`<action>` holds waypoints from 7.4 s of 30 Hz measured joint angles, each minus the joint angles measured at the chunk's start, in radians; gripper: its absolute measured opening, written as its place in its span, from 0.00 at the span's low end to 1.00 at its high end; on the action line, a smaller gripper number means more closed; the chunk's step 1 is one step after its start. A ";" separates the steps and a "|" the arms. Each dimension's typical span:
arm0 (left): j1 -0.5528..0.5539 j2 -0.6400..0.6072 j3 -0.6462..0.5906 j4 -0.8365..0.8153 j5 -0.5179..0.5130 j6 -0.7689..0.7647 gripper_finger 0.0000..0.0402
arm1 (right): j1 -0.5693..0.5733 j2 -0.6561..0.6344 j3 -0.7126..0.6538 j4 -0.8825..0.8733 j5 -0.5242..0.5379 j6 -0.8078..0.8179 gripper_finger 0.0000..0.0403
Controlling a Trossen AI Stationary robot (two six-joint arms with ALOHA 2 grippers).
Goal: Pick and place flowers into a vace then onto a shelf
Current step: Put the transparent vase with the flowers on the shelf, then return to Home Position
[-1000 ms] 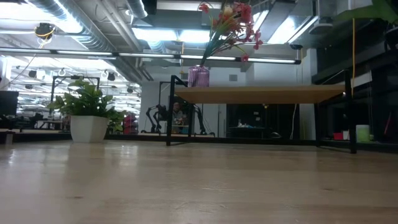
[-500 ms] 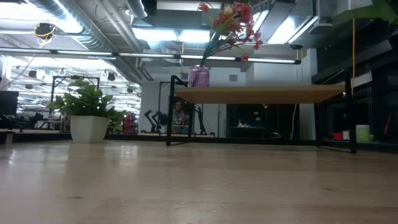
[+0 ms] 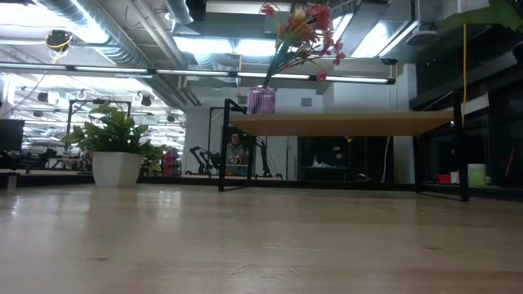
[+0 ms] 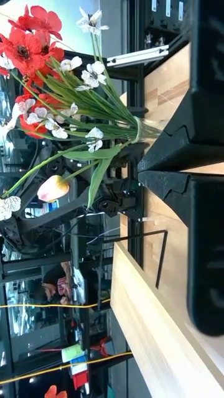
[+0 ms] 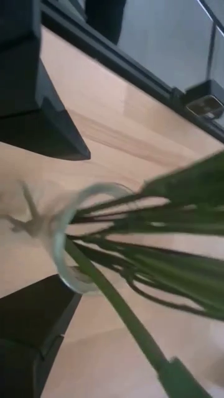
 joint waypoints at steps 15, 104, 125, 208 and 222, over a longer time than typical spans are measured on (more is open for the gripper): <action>-0.001 0.000 0.000 -0.028 0.001 0.000 0.01 | -0.038 0.095 0.000 0.121 0.054 -0.002 0.75; 0.548 -0.192 0.000 -0.455 0.409 0.156 0.01 | -1.405 -0.284 0.450 -0.387 -0.312 -0.445 0.46; 0.732 -0.233 -0.006 -0.523 0.626 0.132 0.00 | -1.435 -0.318 0.338 -0.233 -0.399 -0.508 0.46; 0.729 -0.232 -0.008 -0.529 0.643 0.133 0.01 | -1.466 -0.442 0.332 -0.416 -0.443 -0.475 0.61; 0.729 -0.235 -0.008 -0.531 0.643 0.133 0.01 | -1.466 -0.457 0.332 -0.498 -0.442 -0.449 0.61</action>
